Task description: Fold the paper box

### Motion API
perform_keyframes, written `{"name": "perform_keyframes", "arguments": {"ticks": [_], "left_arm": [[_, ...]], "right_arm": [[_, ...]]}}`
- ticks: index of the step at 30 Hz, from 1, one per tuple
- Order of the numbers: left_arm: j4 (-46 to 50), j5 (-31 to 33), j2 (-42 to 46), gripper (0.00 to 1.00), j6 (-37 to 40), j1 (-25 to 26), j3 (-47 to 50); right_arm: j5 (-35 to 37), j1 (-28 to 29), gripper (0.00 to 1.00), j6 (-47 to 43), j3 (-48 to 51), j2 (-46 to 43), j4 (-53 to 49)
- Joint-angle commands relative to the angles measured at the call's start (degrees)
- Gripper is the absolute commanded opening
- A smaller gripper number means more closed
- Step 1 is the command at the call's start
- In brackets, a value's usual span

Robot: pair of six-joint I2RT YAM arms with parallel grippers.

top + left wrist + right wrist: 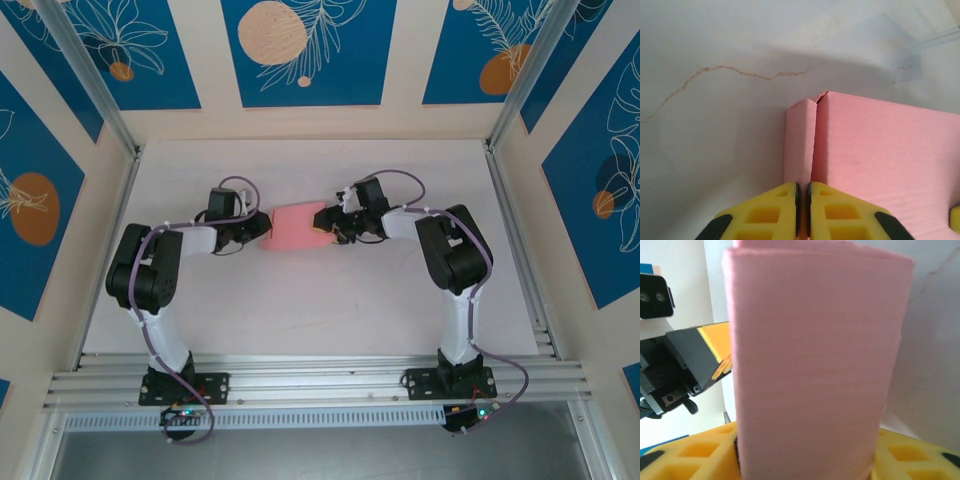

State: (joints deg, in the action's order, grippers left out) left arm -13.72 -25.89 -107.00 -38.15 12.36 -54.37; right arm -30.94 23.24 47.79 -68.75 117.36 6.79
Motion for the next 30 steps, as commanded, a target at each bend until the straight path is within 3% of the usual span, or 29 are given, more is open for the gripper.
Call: {"name": "perform_keyframes", "arguments": {"ticks": [1, 5, 9, 14, 19, 22, 26, 28, 30], "left_arm": [[3.4, -2.5, 0.6, 0.2, -0.6, -0.5, 0.9], [2.4, -4.9, 4.2, 0.39, -0.9, -0.5, 1.1], [1.1, -7.0, 8.9, 0.64, -1.6, -0.6, 1.8], [2.7, -5.8, 15.2, 0.8, 0.1, -0.6, 2.9], [6.0, -0.8, 20.4, 0.89, 8.5, -0.6, 4.9], [1.1, -1.4, 23.7, 0.88, 17.6, -0.5, 9.2], [-16.7, -3.3, 31.0, 0.97, 32.3, 1.1, 21.4], [-20.7, -1.6, 34.7, 0.99, 43.9, 4.4, 26.1], [-18.0, 3.6, 39.2, 1.0, 56.1, 10.1, 28.3]], "right_arm": [[-1.9, 0.6, 0.49, 0.4, -0.5, 0.4, -0.3], [-1.9, 0.3, 0.42, 1.2, 0.5, -1.6, -1.1], [-0.8, 0.0, 0.4, 1.3, 0.2, -3.4, -4.6], [-0.8, -0.2, 0.4, 1.9, -0.1, -4.9, -6.8], [-2.6, -0.6, 0.4, 3.4, -0.5, -5.3, -7.5], [-5.3, -1.2, 0.4, 4.8, -1.2, -5.2, -9.1], [-9.6, -2.9, 0.39, 6.5, -2.5, -6.2, -13.9], [-11.0, -3.6, 0.39, 7.1, -3.0, -6.8, -17.0], [-13.4, -4.2, 0.4, 7.6, -3.5, -7.2, -20.6]]}}
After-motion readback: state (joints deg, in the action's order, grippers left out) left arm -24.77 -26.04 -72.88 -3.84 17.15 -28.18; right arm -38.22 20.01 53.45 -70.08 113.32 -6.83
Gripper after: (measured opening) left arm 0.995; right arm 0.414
